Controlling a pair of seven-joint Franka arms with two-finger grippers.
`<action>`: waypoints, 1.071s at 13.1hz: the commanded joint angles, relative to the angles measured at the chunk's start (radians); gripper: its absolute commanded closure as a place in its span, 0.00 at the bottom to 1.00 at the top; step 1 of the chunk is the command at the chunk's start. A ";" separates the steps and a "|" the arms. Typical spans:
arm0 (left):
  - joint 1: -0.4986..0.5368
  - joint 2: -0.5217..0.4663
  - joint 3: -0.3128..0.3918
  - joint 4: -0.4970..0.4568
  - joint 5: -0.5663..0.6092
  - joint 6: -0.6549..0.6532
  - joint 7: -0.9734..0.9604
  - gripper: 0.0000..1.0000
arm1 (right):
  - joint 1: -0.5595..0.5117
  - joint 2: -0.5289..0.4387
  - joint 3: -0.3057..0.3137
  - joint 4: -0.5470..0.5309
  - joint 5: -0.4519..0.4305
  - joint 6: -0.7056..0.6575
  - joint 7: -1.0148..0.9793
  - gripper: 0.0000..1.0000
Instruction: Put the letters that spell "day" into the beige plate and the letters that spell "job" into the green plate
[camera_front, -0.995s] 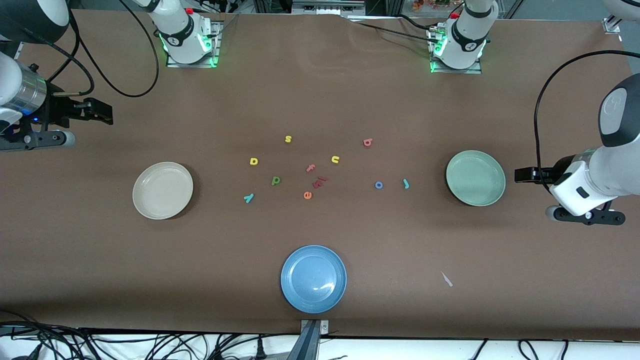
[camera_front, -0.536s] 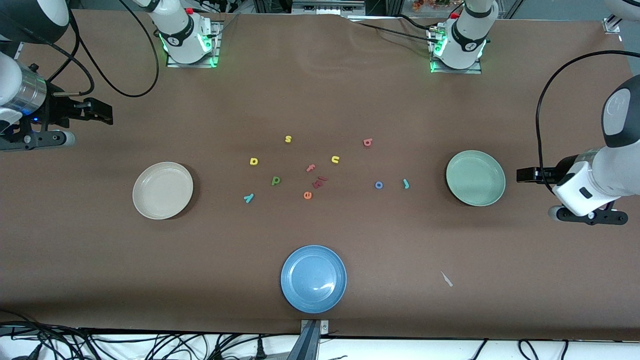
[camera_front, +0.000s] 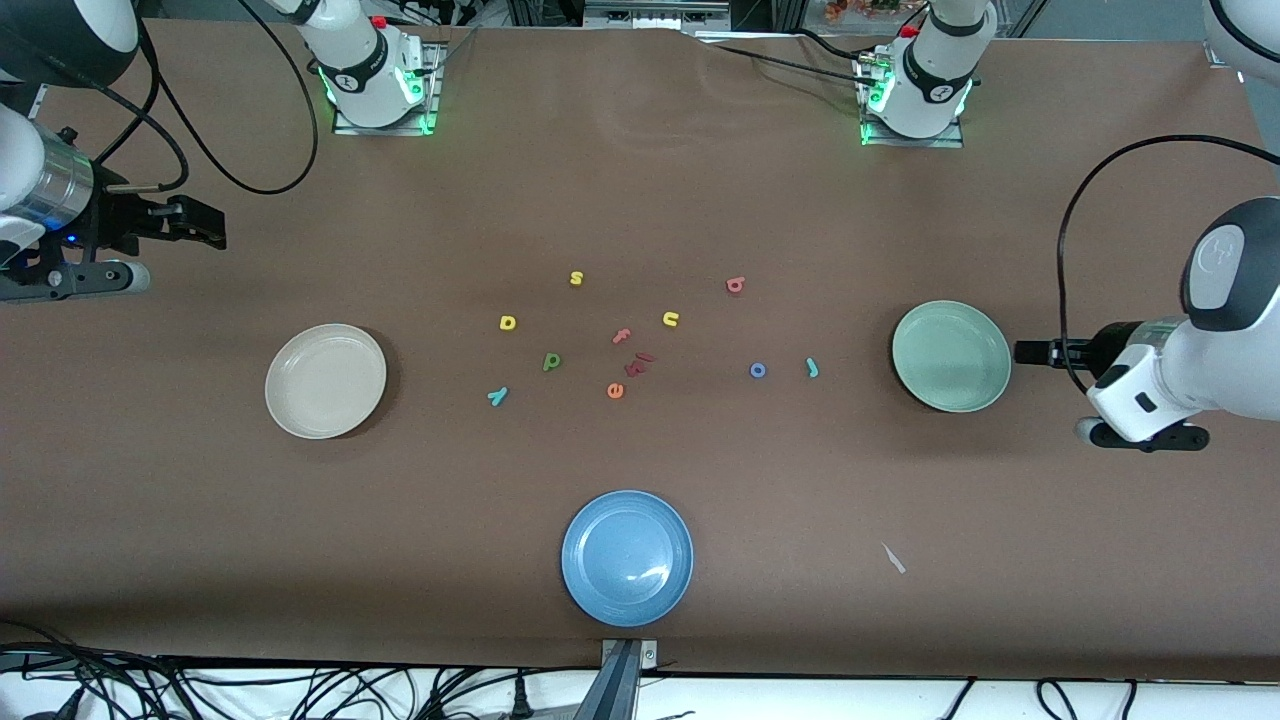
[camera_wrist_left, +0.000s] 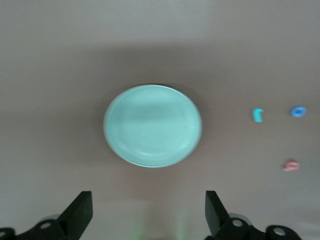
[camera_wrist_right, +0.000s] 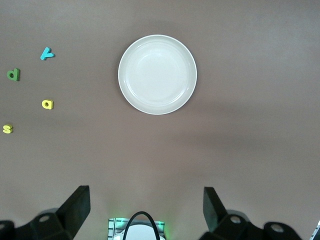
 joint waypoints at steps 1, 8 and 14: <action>-0.008 -0.038 -0.028 -0.075 -0.049 0.014 -0.095 0.01 | -0.009 0.009 0.004 0.024 0.014 -0.024 -0.011 0.00; 0.034 -0.109 -0.061 -0.076 -0.028 0.051 -0.032 0.02 | -0.009 0.008 0.004 0.024 0.014 -0.029 -0.010 0.00; 0.049 -0.112 -0.068 -0.039 0.096 0.052 0.029 0.01 | -0.009 0.009 0.006 0.024 0.014 -0.027 -0.010 0.00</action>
